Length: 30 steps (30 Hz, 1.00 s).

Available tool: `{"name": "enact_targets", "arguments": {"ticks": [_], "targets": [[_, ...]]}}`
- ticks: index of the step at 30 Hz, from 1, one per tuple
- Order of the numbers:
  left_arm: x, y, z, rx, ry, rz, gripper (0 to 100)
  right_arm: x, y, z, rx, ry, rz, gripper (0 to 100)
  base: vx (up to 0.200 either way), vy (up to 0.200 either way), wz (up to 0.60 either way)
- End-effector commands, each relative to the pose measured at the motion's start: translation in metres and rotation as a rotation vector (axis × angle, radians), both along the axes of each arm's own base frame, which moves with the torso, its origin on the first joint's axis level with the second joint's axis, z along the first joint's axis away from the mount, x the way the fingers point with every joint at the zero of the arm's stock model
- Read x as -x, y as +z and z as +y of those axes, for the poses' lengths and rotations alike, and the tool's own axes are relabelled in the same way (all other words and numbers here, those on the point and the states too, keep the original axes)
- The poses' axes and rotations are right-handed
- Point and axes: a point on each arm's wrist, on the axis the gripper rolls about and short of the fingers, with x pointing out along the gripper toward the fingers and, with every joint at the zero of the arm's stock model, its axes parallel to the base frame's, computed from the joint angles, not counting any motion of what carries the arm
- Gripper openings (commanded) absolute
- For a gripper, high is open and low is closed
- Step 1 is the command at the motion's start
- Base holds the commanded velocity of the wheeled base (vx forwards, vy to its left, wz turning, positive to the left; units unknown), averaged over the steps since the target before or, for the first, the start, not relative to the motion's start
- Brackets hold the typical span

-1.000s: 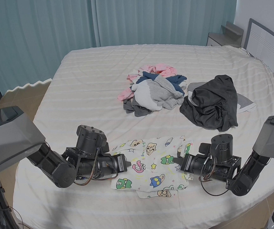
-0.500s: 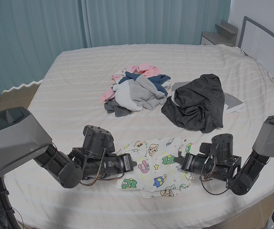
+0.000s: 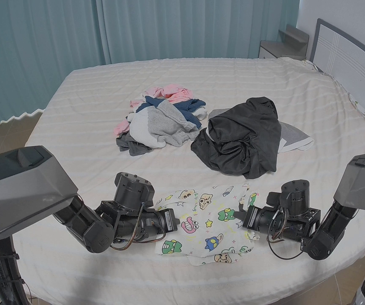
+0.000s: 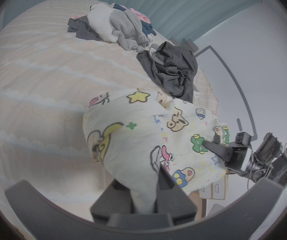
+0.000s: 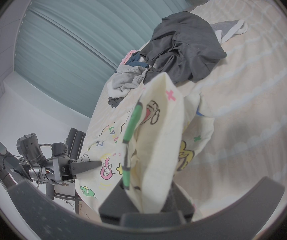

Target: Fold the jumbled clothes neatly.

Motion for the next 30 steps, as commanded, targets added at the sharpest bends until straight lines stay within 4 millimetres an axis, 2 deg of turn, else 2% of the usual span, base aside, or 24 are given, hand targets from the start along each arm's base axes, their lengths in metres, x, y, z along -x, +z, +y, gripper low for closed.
{"name": "enact_targets", "arguments": {"ticks": [1, 7, 13, 14, 16, 17, 24, 29, 30], "targets": [[-0.002, -0.014, -0.001, -0.035, 0.02, 0.022, 0, -0.002, -0.01, -0.001, 0.015, -0.005, 0.025, 0, 0.0, 0.0, 0.0], [-0.002, -0.031, -0.001, -0.063, 0.025, 0.059, 0, -0.003, -0.027, -0.002, 0.044, -0.013, 0.063, 0, 0.0, 0.0, 0.0], [-0.001, -0.04, -0.002, -0.076, 0.021, 0.079, 0, -0.005, -0.034, -0.002, 0.056, -0.016, 0.08, 0, 0.0, 0.0, 0.0], [-0.002, -0.04, -0.002, -0.076, 0.022, 0.08, 0, -0.005, -0.036, -0.002, 0.061, -0.013, 0.083, 100, 0.0, 0.0, 0.0], [-0.002, -0.044, -0.003, -0.081, 0.023, 0.087, 0, -0.005, -0.037, -0.002, 0.064, -0.013, 0.084, 100, 0.0, 0.0, 0.0], [-0.002, -0.044, -0.003, -0.082, 0.024, 0.087, 100, -0.005, -0.038, -0.002, 0.065, -0.013, 0.086, 100, 0.0, 0.0, 0.0], [-0.003, -0.042, 0.0, -0.106, 0.074, 0.046, 100, -0.005, -0.03, -0.01, 0.082, -0.027, 0.056, 100, 0.0, 0.0, 0.0], [0.001, -0.023, 0.01, -0.094, 0.104, 0.015, 100, -0.002, -0.016, -0.026, 0.098, -0.098, 0.026, 100, 0.0, 0.0, 0.0], [0.005, -0.018, 0.016, -0.095, 0.115, 0.011, 100, 0.004, -0.009, -0.035, 0.095, -0.117, 0.024, 100, 0.0, 0.0, 0.0]]}}
